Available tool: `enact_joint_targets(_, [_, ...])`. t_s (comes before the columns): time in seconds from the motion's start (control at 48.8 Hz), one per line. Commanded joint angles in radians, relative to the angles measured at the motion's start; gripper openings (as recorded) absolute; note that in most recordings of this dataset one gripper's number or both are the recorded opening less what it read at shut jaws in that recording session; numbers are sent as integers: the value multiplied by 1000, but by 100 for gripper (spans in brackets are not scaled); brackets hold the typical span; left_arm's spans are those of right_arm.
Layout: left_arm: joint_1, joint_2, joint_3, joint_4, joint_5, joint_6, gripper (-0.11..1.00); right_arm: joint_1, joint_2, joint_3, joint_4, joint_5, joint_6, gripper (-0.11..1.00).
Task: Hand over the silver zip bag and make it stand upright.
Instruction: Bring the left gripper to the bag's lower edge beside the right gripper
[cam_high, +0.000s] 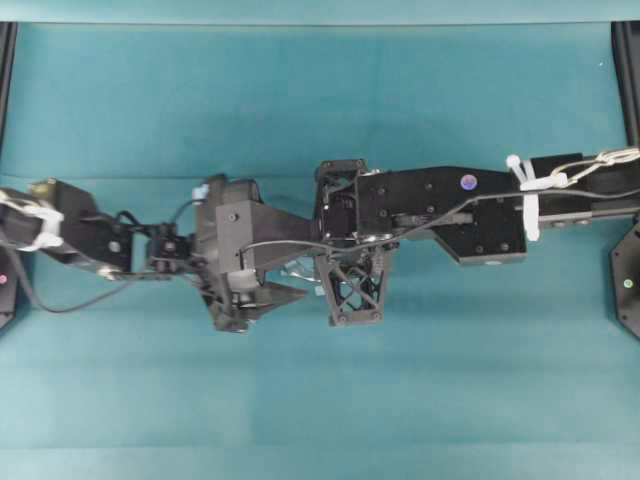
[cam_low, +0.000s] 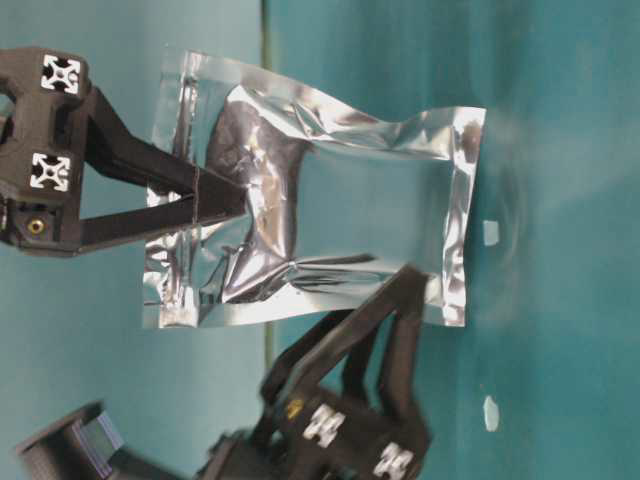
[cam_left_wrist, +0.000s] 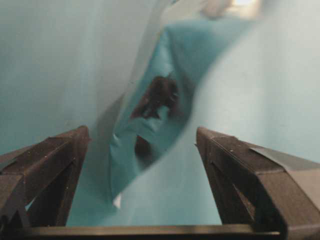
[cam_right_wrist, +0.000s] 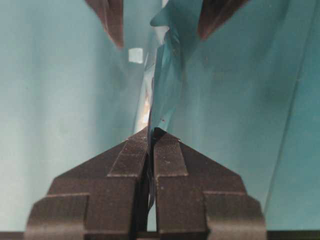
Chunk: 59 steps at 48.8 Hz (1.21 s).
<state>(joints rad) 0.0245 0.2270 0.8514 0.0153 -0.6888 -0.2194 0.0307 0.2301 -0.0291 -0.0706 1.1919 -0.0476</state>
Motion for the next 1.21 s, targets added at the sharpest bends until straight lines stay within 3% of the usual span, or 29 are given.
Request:
enact_joint_targets(0.0, [0, 34, -46, 3, -20, 0, 93, 3, -9, -8, -3, -6, -11, 1])
enact_joint_targets(0.246, [11, 83, -110, 3, -20, 0, 92, 3, -9, -3, -3, -11, -9, 1])
enact_joint_targets(0.472, [18, 83, -110, 3, -21, 0, 90, 3, -9, -2, -3, -11, -6, 1])
enact_joint_targets(0.595, [18, 87, -107, 3, -14, 2, 82, 3, -9, 0, -3, -11, -5, 1])
enact_joint_targets(0.779, [18, 92, -104, 3, 18, 3, 47, 3, -9, 3, -3, -14, -5, 1])
enact_joint_targets(0.841, [18, 92, -104, 3, 18, 3, 40, 3, -9, 3, -3, -15, -6, 1])
enact_joint_targets(1.189, [18, 92, -104, 3, 21, 3, 40, 2, -9, 5, -3, -20, -9, 1])
